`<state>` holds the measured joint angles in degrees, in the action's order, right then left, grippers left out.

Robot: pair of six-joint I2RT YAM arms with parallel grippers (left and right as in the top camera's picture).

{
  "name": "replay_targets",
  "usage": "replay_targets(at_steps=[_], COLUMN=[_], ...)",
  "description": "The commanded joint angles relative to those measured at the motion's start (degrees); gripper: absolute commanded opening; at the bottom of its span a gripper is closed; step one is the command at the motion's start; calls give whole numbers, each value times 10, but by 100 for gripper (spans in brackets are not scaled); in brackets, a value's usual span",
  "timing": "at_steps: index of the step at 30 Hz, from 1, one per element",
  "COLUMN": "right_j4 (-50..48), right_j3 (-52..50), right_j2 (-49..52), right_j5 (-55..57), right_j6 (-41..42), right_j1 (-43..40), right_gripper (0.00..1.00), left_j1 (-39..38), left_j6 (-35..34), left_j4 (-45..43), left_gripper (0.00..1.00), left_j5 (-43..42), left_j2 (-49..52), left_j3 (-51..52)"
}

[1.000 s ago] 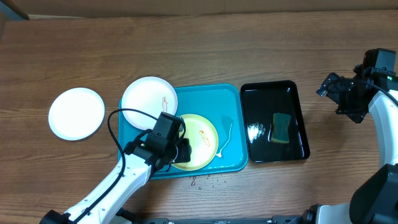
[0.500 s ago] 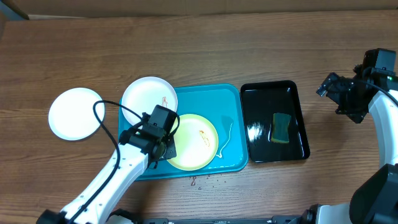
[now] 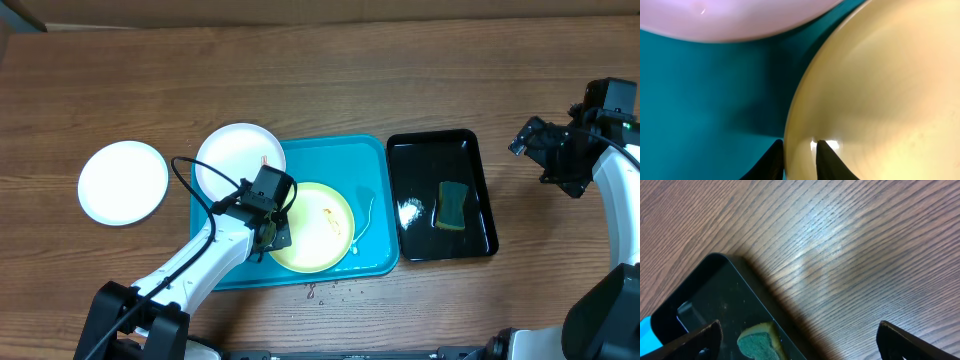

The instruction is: Clean dirty plates on tray and stack at the side

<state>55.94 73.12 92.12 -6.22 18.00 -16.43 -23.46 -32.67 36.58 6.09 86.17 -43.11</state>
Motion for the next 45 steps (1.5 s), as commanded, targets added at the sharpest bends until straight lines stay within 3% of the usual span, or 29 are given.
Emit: replay_targets(at_steps=[1, 12, 18, 24, 37, 45], right_j4=[-3, -3, -3, -3, -3, -3], right_j3=[12, 12, 12, 12, 12, 12], right_j2=[-9, -9, -9, -9, -9, -9], right_j5=[-3, -3, -3, -3, -3, -3], right_j6=[2, 2, 2, 2, 2, 2], right_j1=[-1, -1, -1, -1, -1, -1], right_gripper=[100, 100, 100, 100, 100, 100], left_j1=[2, 2, 2, 2, 2, 2], left_j6=[37, 68, 37, 16, -79, -98], left_j4=[-27, -89, -52, -49, -56, -71], left_gripper=[21, 20, 17, 4, 4, 5], left_j5=[-31, -32, -32, -32, -29, -21], left_j2=[3, 3, 6, 7, 7, 7], left_j3=[3, 3, 3, 4, 10, 10])
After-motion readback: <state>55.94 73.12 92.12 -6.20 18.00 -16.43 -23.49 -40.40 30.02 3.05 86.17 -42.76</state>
